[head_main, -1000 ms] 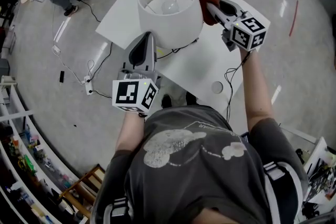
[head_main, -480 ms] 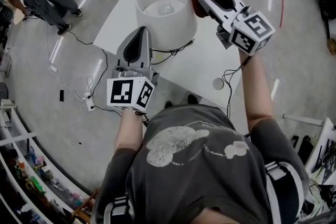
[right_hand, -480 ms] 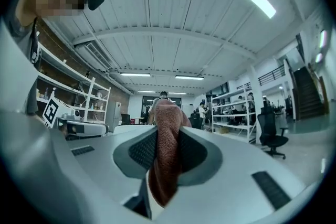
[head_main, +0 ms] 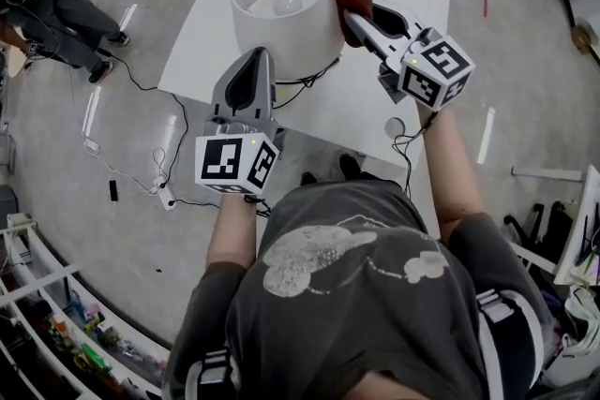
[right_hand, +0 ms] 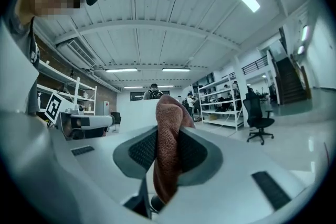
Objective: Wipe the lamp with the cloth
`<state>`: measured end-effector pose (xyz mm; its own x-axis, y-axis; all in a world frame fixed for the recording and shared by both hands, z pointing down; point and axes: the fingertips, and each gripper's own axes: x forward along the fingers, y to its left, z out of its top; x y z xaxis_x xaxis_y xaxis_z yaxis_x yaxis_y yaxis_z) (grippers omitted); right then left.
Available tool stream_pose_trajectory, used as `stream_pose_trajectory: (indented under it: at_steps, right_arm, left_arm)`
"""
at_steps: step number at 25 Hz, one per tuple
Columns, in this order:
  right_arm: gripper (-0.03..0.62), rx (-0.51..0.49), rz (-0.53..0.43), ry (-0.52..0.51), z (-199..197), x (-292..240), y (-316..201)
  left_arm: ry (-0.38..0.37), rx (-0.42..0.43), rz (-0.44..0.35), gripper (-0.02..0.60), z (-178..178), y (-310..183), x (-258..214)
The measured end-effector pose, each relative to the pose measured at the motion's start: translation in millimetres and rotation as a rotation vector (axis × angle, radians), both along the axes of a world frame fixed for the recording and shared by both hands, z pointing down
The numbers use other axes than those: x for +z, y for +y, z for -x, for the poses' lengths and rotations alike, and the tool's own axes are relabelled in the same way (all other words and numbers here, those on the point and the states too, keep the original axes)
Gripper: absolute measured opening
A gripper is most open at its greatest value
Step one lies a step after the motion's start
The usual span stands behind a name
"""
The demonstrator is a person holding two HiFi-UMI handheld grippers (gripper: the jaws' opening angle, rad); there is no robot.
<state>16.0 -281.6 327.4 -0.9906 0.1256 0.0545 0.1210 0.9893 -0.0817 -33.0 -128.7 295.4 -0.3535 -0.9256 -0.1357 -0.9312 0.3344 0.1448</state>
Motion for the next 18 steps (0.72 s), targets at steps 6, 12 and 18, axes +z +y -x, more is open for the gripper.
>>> stream_pose_trajectory:
  at_steps: [6, 12, 18]
  right_arm:
    - [0.091, 0.078, 0.051, 0.056, -15, 39, 8]
    - [0.091, 0.152, 0.109, 0.105, -35, 78, 20]
    - [0.091, 0.139, 0.136, 0.153, -52, 102, 34]
  left_arm:
    - [0.035, 0.065, 0.026, 0.008, 1, 2, 19]
    - [0.068, 0.120, 0.065, 0.008, -4, 8, 44]
    - [0.089, 0.097, 0.066, 0.008, -14, 12, 56]
